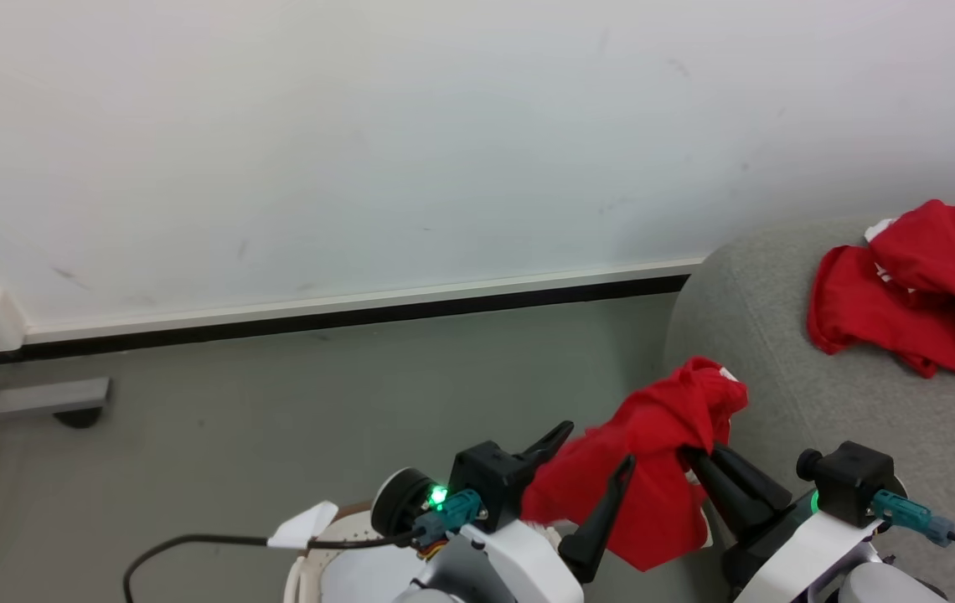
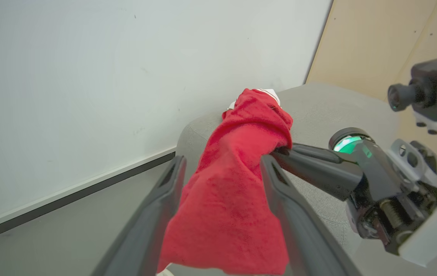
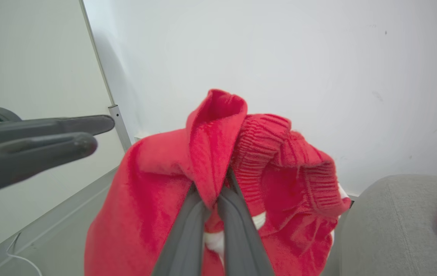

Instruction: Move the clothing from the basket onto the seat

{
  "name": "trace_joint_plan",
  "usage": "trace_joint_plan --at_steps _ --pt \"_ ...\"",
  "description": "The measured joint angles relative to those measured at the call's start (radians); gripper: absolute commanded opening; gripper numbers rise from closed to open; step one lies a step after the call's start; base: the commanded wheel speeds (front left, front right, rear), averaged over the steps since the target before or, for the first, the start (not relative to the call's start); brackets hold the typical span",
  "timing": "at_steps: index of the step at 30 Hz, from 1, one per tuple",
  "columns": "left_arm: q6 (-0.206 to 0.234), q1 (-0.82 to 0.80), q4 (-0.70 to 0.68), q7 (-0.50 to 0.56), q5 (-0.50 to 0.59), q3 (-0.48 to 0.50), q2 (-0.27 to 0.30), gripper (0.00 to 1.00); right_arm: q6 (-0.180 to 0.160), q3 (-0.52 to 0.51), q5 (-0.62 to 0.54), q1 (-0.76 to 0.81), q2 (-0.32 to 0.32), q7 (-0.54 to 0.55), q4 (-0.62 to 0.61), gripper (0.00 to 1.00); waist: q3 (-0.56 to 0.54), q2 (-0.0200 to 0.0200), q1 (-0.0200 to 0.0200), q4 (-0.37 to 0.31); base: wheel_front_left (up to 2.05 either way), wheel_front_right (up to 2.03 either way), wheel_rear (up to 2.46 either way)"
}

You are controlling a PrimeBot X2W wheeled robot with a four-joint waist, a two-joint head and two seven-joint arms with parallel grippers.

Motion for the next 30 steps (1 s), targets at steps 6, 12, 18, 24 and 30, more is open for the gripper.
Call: trace_joint_plan --at_steps 6,12,18,24,30 --pt "0.002 -0.006 0.021 -0.017 0.008 -0.007 0.001 1.0 0.0 -0.052 -0.022 0.022 -0.008 0.0 -0.02 0.0 0.006 0.0 0.0 -0.055 0.0 0.0 0.0" --pt "0.002 -0.009 0.038 -0.03 0.01 -0.018 -0.001 1.0 0.0 -0.097 -0.039 0.039 -0.031 0.0 -0.04 0.0 0.015 0.0 0.0 -0.132 0.0 0.0 0.0" --pt "-0.001 -0.018 0.047 -0.035 0.011 -0.028 -0.008 1.0 0.0 -0.154 -0.05 0.06 -0.053 0.0 -0.059 0.0 0.025 0.0 0.0 -0.218 0.0 0.0 0.0" --pt "-0.001 -0.022 0.052 -0.037 0.011 -0.034 -0.007 1.0 0.0 -0.197 -0.063 0.08 -0.058 0.0 -0.075 0.0 0.044 0.0 0.0 -0.289 0.0 0.0 0.0" --pt "-0.001 -0.04 0.035 -0.025 0.016 -0.046 -0.004 1.0 0.0 -0.235 -0.08 0.079 -0.036 0.0 -0.087 0.0 0.093 0.0 0.0 -0.314 0.0 0.0 0.0"
